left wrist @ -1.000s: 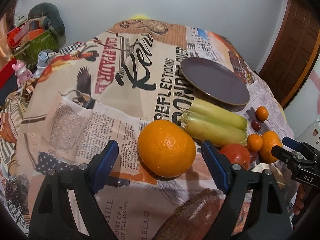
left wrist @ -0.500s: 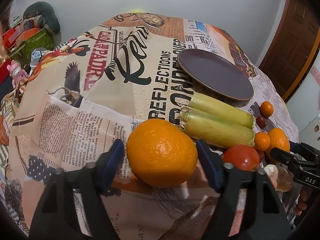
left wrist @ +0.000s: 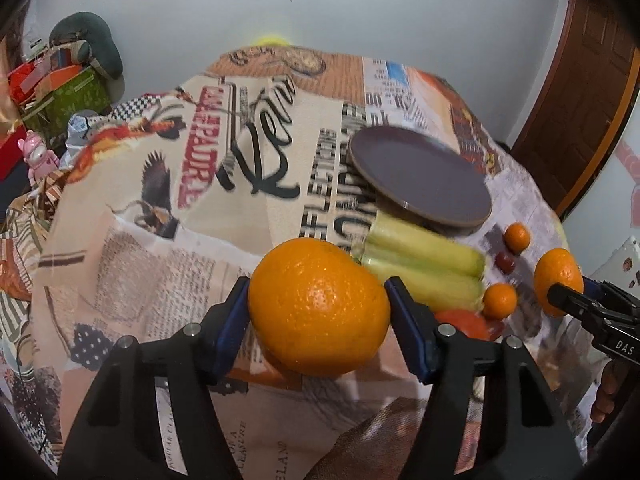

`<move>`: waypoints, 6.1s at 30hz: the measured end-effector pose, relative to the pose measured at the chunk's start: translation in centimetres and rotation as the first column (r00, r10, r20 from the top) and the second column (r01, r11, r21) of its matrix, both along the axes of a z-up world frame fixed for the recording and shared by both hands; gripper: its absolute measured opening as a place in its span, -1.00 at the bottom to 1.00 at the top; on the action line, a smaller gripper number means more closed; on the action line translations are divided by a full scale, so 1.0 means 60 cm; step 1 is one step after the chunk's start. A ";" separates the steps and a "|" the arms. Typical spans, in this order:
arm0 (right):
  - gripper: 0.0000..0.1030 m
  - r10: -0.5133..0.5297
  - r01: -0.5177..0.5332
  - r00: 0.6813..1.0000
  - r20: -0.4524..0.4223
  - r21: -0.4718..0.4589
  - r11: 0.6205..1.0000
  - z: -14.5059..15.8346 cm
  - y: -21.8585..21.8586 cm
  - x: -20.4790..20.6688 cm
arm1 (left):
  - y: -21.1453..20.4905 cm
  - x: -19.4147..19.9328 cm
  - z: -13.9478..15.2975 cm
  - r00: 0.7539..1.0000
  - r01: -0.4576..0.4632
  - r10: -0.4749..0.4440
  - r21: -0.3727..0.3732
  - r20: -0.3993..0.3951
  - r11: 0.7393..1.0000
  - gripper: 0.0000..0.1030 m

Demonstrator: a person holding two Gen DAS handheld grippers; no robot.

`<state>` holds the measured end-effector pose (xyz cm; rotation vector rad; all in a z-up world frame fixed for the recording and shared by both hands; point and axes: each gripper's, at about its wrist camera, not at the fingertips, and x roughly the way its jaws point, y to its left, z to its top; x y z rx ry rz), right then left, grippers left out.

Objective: Organize fruits
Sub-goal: 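Lift both oranges and carry them over the purple plate, then lower both oranges onto the purple plate and open both tools, then withdraw both tools from the plate toward the remaining fruit, then grasp the red tomato with the left tool while the right tool grasps a corn cob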

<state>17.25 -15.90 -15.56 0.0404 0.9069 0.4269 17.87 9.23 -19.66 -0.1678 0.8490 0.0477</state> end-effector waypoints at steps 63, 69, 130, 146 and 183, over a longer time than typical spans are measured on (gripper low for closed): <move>0.21 0.073 -0.065 0.994 0.083 -0.093 0.994 0.006 0.069 0.319 | -0.071 0.343 -0.008 0.987 0.162 -0.162 0.038 -0.007 0.986 0.28; 0.21 0.102 -0.099 0.994 0.025 -0.115 0.988 -0.014 0.083 0.332 | -0.073 0.359 -0.026 0.986 0.161 -0.159 0.033 -0.041 0.986 0.28; 0.54 0.117 -0.089 0.979 0.168 -0.168 0.982 0.075 0.027 0.001 | -0.113 -0.005 0.017 0.987 0.152 -0.152 -0.008 -0.052 0.988 0.58; 0.51 0.135 -0.113 0.981 0.139 -0.154 0.982 0.053 0.027 -0.018 | -0.148 0.002 -0.048 0.971 0.194 -0.198 -0.041 -0.132 0.980 0.10; -0.33 0.393 -0.402 0.915 -0.091 -0.131 0.906 -0.024 0.179 0.004 | 0.012 -0.038 -0.009 0.999 0.043 -0.045 -0.126 -0.015 0.991 -0.06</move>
